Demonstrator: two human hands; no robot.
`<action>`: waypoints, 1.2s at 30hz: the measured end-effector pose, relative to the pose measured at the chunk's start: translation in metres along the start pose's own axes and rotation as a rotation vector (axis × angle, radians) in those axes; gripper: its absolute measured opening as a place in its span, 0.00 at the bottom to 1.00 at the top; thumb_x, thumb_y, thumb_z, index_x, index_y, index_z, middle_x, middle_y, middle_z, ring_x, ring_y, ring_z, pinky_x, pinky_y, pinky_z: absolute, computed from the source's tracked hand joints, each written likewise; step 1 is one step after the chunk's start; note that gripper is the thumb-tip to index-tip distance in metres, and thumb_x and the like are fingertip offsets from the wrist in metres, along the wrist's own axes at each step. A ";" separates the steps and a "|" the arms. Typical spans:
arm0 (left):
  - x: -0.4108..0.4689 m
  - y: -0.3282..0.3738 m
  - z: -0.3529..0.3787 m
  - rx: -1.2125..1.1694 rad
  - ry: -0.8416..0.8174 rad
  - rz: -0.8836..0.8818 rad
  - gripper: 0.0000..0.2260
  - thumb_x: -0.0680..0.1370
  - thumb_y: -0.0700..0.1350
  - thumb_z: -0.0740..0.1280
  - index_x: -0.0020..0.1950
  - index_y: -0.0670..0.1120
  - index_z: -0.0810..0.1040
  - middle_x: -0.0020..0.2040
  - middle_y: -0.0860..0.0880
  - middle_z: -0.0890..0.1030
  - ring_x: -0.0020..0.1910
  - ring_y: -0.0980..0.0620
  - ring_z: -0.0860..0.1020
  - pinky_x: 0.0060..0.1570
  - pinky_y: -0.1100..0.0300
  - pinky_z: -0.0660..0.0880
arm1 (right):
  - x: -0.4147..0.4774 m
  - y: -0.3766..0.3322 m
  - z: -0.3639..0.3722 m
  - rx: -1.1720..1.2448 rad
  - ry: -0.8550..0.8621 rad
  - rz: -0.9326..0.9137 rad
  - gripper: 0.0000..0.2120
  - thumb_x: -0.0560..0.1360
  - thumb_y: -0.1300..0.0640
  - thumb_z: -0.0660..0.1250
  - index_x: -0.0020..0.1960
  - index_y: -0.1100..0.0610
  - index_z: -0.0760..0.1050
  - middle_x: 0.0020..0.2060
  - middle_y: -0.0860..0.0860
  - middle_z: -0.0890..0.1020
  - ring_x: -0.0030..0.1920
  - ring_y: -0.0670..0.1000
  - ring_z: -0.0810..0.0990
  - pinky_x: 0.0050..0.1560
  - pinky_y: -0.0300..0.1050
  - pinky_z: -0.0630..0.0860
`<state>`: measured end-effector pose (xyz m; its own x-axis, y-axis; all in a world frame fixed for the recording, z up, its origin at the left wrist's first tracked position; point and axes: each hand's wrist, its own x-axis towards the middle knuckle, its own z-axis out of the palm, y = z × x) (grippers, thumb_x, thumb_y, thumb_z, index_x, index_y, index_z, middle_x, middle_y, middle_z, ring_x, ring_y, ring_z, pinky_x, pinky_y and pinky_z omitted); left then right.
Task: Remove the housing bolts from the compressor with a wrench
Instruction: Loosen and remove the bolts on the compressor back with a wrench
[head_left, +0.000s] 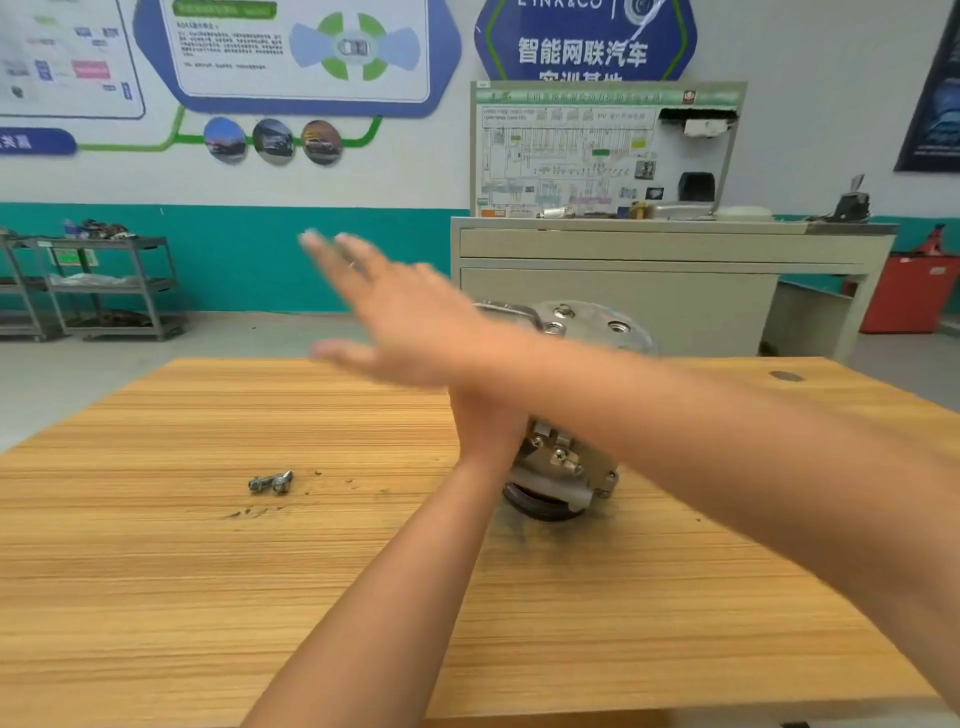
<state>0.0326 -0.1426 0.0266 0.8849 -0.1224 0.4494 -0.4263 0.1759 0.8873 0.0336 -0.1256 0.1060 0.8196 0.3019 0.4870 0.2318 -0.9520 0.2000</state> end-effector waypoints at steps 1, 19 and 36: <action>-0.002 0.000 -0.001 0.008 0.030 -0.031 0.04 0.78 0.43 0.63 0.46 0.42 0.74 0.36 0.51 0.73 0.30 0.61 0.66 0.26 0.75 0.64 | -0.021 -0.023 0.004 -0.007 0.088 -0.078 0.40 0.74 0.37 0.60 0.76 0.51 0.45 0.72 0.59 0.59 0.66 0.58 0.68 0.66 0.55 0.61; 0.011 -0.014 -0.005 -0.194 -0.072 -0.118 0.13 0.70 0.52 0.66 0.39 0.42 0.70 0.33 0.50 0.69 0.33 0.55 0.67 0.30 0.64 0.64 | -0.051 0.173 -0.017 0.279 0.301 0.944 0.25 0.80 0.47 0.52 0.71 0.61 0.63 0.66 0.59 0.71 0.66 0.58 0.68 0.61 0.47 0.66; 0.004 -0.009 0.004 -0.261 -0.076 -0.236 0.15 0.64 0.55 0.64 0.40 0.44 0.73 0.34 0.50 0.74 0.35 0.53 0.72 0.37 0.58 0.69 | -0.191 0.000 -0.011 0.296 0.995 0.214 0.13 0.79 0.55 0.58 0.45 0.63 0.77 0.42 0.53 0.79 0.47 0.46 0.79 0.50 0.39 0.75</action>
<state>0.0394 -0.1484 0.0204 0.9326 -0.2599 0.2506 -0.1410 0.3768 0.9155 -0.1284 -0.1825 0.0222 0.0912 -0.0948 0.9913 0.3617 -0.9243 -0.1217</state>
